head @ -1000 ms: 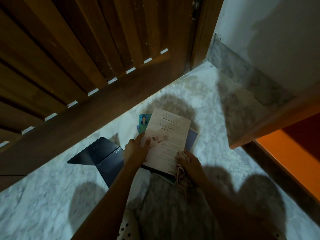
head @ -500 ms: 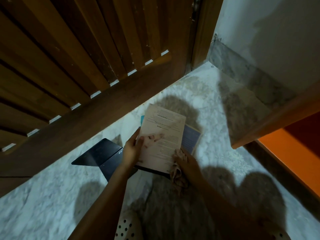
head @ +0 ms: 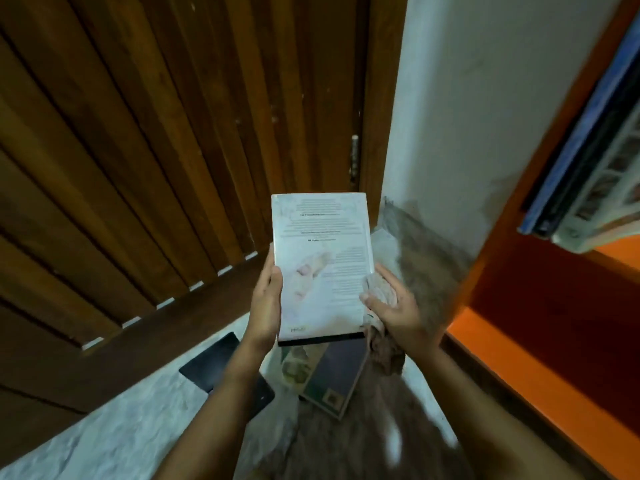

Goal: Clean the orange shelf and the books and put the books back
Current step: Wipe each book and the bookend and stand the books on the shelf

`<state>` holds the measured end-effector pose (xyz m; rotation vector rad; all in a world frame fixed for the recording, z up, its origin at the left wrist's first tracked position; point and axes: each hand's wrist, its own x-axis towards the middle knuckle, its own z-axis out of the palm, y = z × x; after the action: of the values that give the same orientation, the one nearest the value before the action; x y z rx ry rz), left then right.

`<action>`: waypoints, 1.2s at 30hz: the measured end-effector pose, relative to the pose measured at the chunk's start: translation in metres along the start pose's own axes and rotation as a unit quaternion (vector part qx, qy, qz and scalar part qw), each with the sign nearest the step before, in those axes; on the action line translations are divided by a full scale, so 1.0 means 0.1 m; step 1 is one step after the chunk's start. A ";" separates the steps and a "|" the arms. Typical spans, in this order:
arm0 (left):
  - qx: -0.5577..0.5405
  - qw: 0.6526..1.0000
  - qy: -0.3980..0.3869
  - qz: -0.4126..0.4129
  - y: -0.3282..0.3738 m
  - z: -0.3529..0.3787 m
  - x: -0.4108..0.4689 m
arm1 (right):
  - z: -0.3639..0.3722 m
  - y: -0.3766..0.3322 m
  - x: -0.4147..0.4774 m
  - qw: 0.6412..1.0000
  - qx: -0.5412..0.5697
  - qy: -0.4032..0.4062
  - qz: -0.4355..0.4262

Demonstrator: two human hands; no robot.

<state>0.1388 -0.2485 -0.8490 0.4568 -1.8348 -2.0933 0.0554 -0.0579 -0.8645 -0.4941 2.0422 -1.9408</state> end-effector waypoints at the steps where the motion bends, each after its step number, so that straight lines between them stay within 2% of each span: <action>1: -0.014 1.000 -0.011 0.020 0.13 0.06 -0.05 | -0.05 -0.17 -0.04 1.000 0.009 0.004 -0.018; 6: 0.000 0.990 0.051 0.129 0.76 0.44 -0.24 | -0.26 -0.80 -0.17 0.993 -0.030 0.077 -0.079; 10: -0.002 0.987 0.049 0.150 1.03 0.63 -0.47 | -0.37 -1.35 -0.20 0.977 -0.064 0.174 -0.101; 13: -0.003 0.984 0.040 0.174 1.11 0.72 -0.64 | -0.34 -1.78 -0.18 0.959 -0.113 0.210 -0.149; 17: 0.019 0.983 0.003 0.183 1.12 0.82 -0.78 | -0.05 -2.24 -0.09 0.927 -0.184 0.188 -0.267; 20: 0.070 0.974 0.022 0.213 1.17 0.88 -0.85 | 0.21 -2.44 -0.08 0.885 -0.246 0.154 -0.364; 22: 0.058 0.972 0.033 0.226 1.22 0.88 -0.90 | 0.22 -2.42 -0.04 0.856 -0.286 0.146 -0.405; 24: 0.023 0.975 0.030 0.220 1.26 0.84 -0.92 | 0.05 -2.33 -0.02 0.864 -0.273 0.203 -0.371; 27: -0.004 0.976 0.048 0.214 1.31 0.78 -0.90 | -0.28 -2.19 0.00 0.887 -0.213 0.348 -0.214; 29: 0.006 0.975 0.049 0.218 1.33 0.79 -0.89 | -0.32 -2.11 -0.02 0.888 -0.187 0.385 -0.168; 31: 0.015 0.976 0.037 0.215 1.34 0.86 -0.88 | -0.13 -2.10 -0.09 0.893 -0.167 0.361 -0.211; 32: 0.021 0.975 0.035 0.216 1.35 0.90 -0.87 | -0.01 -2.09 -0.13 0.891 -0.175 0.325 -0.265; 34: 0.032 0.971 0.053 0.230 1.34 0.95 -0.86 | 0.19 -2.07 -0.20 0.868 -0.233 0.216 -0.381; 36: 0.026 0.970 0.068 0.234 1.33 0.94 -0.85 | 0.19 -2.03 -0.20 0.837 -0.291 0.147 -0.439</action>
<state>0.1776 -0.1436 -0.7031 0.1524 -1.7171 -1.6596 0.0925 -0.0738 -0.6637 -1.5999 2.9660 -1.7924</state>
